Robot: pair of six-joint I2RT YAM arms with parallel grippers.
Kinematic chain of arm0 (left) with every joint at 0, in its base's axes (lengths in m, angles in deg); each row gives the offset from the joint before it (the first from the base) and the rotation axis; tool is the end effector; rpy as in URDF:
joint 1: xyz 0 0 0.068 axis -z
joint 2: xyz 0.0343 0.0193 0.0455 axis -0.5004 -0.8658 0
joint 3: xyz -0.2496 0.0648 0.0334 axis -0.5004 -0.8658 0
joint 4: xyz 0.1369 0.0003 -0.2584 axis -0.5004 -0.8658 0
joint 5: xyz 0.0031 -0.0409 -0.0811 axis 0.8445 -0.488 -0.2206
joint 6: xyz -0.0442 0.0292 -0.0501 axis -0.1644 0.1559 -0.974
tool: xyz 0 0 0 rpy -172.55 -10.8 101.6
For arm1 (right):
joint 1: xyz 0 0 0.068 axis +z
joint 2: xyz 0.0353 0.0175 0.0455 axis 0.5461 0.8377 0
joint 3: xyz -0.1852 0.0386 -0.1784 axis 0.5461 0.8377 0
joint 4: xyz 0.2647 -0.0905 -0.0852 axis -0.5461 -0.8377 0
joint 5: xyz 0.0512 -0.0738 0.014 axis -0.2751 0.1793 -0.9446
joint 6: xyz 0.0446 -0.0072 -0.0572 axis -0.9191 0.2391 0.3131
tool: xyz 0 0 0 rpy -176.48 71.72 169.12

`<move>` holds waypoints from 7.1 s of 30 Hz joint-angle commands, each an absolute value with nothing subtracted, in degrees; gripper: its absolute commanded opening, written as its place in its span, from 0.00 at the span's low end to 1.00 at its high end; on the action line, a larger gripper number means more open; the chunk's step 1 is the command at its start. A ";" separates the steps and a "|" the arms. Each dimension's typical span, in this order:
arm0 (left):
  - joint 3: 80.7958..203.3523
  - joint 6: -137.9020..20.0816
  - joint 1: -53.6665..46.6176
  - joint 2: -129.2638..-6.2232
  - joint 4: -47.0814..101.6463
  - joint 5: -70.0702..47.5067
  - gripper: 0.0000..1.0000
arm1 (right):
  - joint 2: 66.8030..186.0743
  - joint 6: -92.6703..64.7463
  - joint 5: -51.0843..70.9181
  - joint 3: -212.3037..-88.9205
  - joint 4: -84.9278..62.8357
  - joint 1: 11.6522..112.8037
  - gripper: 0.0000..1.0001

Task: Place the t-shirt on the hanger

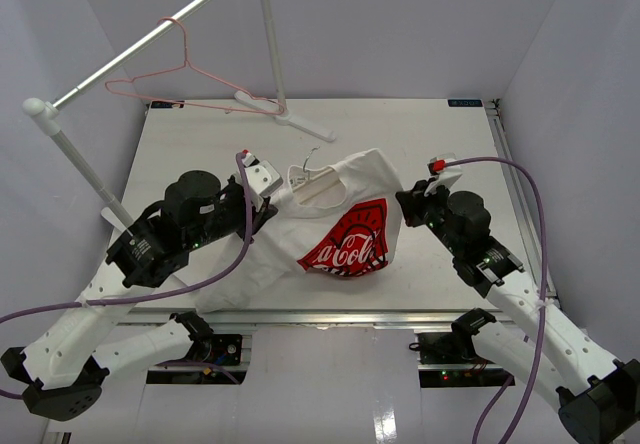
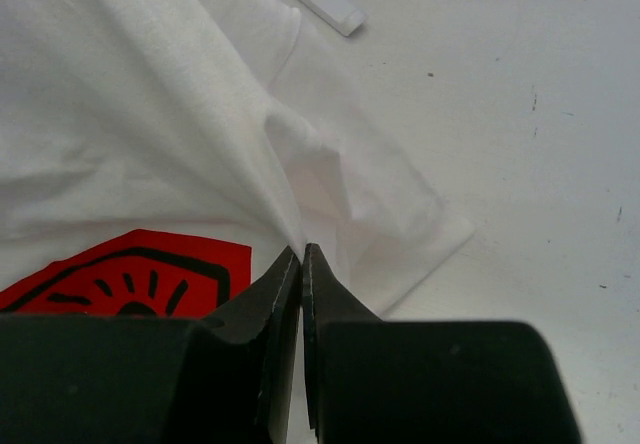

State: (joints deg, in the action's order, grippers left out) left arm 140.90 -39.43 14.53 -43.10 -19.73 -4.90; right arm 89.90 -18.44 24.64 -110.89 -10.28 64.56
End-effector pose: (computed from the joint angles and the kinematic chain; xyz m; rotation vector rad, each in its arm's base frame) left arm 0.1579 -0.1583 0.4038 0.9157 1.8105 -0.4405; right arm 0.2237 0.1282 0.2873 -0.2126 1.7247 0.4453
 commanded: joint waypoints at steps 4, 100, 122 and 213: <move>141.11 -39.32 14.32 -40.88 -11.04 -8.13 0.00 | 88.06 -17.75 18.40 -111.80 -12.01 63.95 0.24; 137.60 -34.81 14.29 -42.28 -15.49 -32.64 0.00 | 114.79 9.92 -27.39 -155.92 -32.58 82.52 0.26; 143.21 -37.54 14.28 -39.45 -19.19 -20.24 0.60 | 109.26 5.42 -9.23 -159.49 -32.96 82.58 0.08; 144.09 -39.03 14.36 -33.29 -12.38 4.29 0.00 | 114.00 10.72 -8.90 -172.54 -52.55 80.83 0.08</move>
